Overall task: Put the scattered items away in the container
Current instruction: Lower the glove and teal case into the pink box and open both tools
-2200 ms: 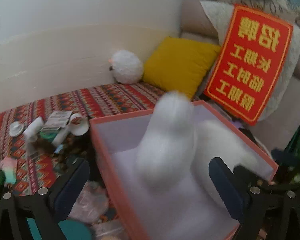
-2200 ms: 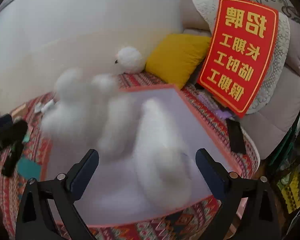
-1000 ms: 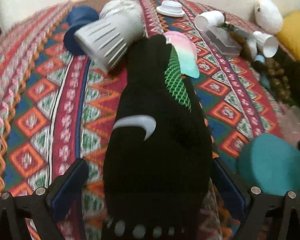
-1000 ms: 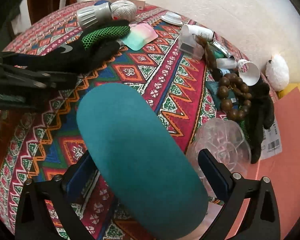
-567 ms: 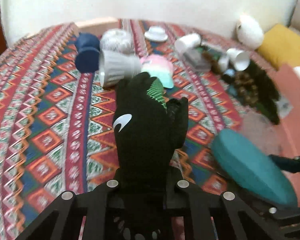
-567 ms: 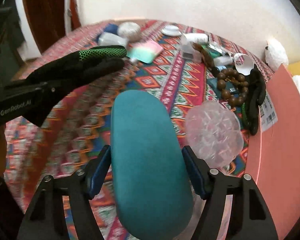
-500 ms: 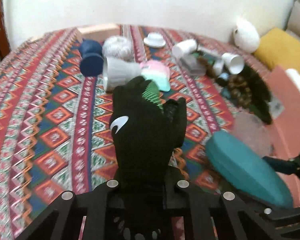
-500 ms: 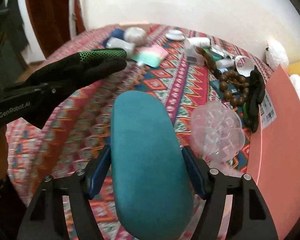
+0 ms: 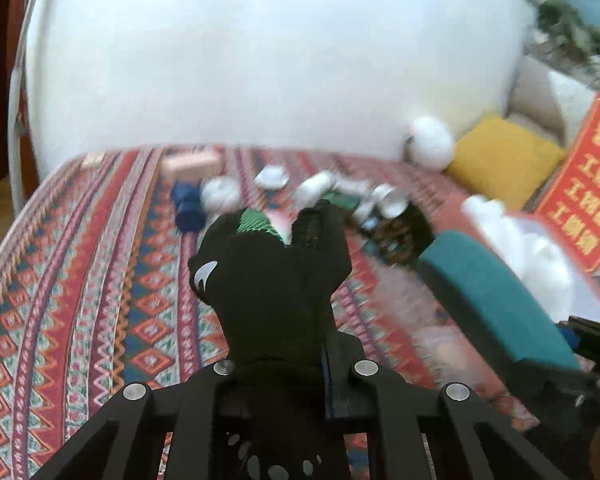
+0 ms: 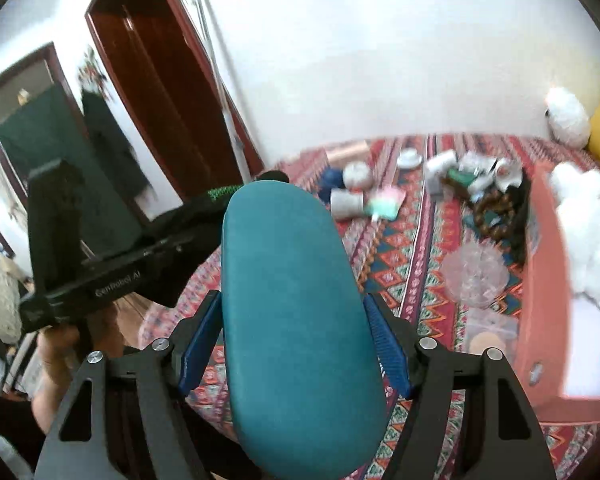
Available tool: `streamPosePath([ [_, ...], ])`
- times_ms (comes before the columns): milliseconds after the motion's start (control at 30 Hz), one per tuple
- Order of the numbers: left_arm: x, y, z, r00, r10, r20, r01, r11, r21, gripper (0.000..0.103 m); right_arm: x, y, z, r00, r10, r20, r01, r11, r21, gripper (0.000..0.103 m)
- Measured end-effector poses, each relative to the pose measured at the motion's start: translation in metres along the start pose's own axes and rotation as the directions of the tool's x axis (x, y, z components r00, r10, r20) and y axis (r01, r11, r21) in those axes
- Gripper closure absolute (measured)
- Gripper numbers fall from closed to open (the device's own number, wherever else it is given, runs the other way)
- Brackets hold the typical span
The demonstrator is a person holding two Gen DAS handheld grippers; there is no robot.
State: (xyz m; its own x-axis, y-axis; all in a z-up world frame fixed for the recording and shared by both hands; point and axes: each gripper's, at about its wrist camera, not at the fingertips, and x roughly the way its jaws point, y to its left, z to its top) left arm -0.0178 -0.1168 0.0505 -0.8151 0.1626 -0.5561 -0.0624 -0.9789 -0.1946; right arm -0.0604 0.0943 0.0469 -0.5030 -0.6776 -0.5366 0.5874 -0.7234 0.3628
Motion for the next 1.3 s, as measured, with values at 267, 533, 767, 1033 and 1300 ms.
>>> streamPosePath([
  [267, -0.047, -0.071, 0.026, 0.981, -0.184, 0.063, 0.175, 0.976, 0.131, 0.091, -0.107, -0.013, -0.009, 0.977, -0.151, 0.152, 0.146, 0.988, 0.040, 0.029],
  [533, -0.018, -0.182, 0.042, 0.941, -0.338, -0.016, 0.330, 0.909, 0.253, 0.090, -0.202, -0.048, -0.019, 0.898, -0.352, 0.263, 0.326, 0.935, 0.138, 0.029],
  [767, 0.050, -0.280, 0.042, 0.912, -0.389, -0.132, 0.410, 0.857, 0.311, 0.090, -0.216, -0.147, -0.009, 0.807, -0.549, 0.219, 0.480, 0.825, 0.300, 0.029],
  [1033, 0.148, -0.342, 0.029, 0.933, -0.299, -0.199, 0.351, 0.878, 0.326, 0.076, -0.198, -0.260, 0.004, 0.694, -0.713, 0.098, 0.615, 0.659, 0.432, 0.027],
  [1300, 0.140, -0.292, 0.031, 0.956, -0.268, -0.117, 0.289, 0.927, 0.240, 0.013, -0.193, -0.237, 0.011, 0.669, -0.724, 0.168, 0.605, 0.661, 0.445, 0.005],
])
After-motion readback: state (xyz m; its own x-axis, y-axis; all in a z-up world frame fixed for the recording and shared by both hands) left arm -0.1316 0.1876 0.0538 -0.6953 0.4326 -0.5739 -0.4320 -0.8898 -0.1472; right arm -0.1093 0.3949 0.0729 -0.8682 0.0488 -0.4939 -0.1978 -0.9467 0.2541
